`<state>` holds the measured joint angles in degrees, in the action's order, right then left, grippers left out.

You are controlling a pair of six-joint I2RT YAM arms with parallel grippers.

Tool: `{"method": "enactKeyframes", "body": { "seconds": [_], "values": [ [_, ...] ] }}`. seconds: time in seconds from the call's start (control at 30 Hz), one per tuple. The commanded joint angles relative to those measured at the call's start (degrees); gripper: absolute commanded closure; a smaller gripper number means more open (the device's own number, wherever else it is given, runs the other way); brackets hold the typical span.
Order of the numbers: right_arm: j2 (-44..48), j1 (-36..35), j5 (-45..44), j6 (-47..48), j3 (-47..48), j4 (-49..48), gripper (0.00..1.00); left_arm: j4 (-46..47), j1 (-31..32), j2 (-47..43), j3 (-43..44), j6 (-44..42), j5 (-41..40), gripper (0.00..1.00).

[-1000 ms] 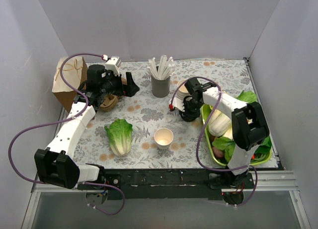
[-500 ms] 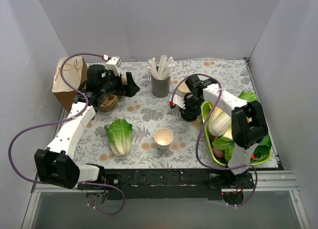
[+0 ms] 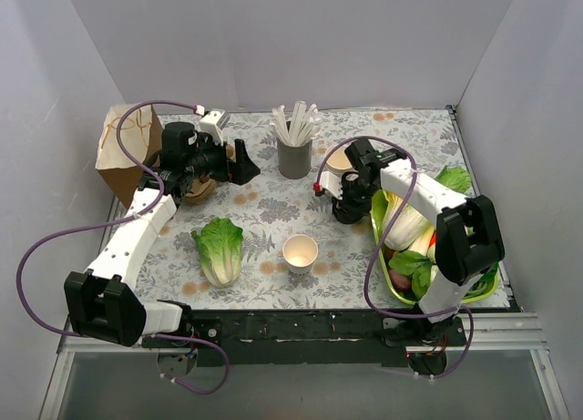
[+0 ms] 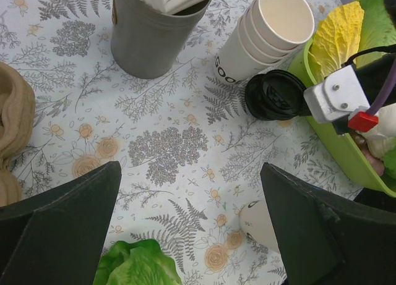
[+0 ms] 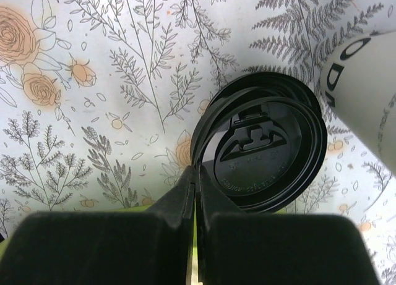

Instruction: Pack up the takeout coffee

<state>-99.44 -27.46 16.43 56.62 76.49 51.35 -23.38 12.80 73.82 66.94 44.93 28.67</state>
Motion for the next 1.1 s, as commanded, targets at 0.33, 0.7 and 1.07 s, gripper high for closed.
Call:
{"method": "enactKeyframes", "body": {
  "seconds": [0.33,0.7,1.07],
  "values": [
    [8.74,-2.51,-1.50,-13.47,-5.31,-7.42,0.97,0.08,-0.32,-1.22,-1.37,-1.16,2.01,0.02],
    [4.08,-2.33,0.71,-17.68,0.15,-5.21,0.75,0.08,-0.32,-1.22,-1.81,-0.89,2.53,0.02],
    [-0.93,-2.42,-1.74,-22.87,2.52,-8.20,0.69,0.08,-0.32,-1.31,-1.90,-0.98,2.27,0.02]
  ]
}}
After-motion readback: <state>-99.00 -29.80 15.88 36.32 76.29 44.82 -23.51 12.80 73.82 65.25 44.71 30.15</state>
